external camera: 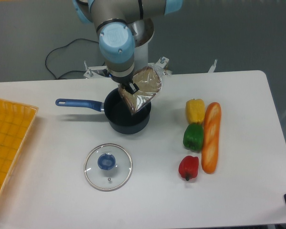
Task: Put the toast in the pot
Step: 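Carry the bagged toast over the dark blue saucepan, then lower the bagged toast into the saucepan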
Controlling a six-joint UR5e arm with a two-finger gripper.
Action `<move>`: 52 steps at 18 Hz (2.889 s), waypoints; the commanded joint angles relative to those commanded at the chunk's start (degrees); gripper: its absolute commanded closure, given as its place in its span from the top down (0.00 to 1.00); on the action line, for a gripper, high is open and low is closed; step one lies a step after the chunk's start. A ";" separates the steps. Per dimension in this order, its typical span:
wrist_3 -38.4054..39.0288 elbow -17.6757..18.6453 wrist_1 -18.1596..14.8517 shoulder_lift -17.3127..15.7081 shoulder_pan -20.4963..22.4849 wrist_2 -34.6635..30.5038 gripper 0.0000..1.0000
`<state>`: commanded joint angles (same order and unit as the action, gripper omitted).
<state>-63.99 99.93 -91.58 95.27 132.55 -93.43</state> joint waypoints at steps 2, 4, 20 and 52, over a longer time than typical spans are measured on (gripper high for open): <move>0.97 0.09 0.00 0.53 -0.45 -0.52 0.13; 1.67 0.09 0.00 0.79 -1.06 -1.40 0.13; 8.27 0.09 0.18 4.57 -5.63 -5.10 0.15; 16.35 -1.32 0.44 8.88 -8.62 -8.09 0.61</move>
<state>-47.64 98.61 -91.14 104.15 123.93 -101.51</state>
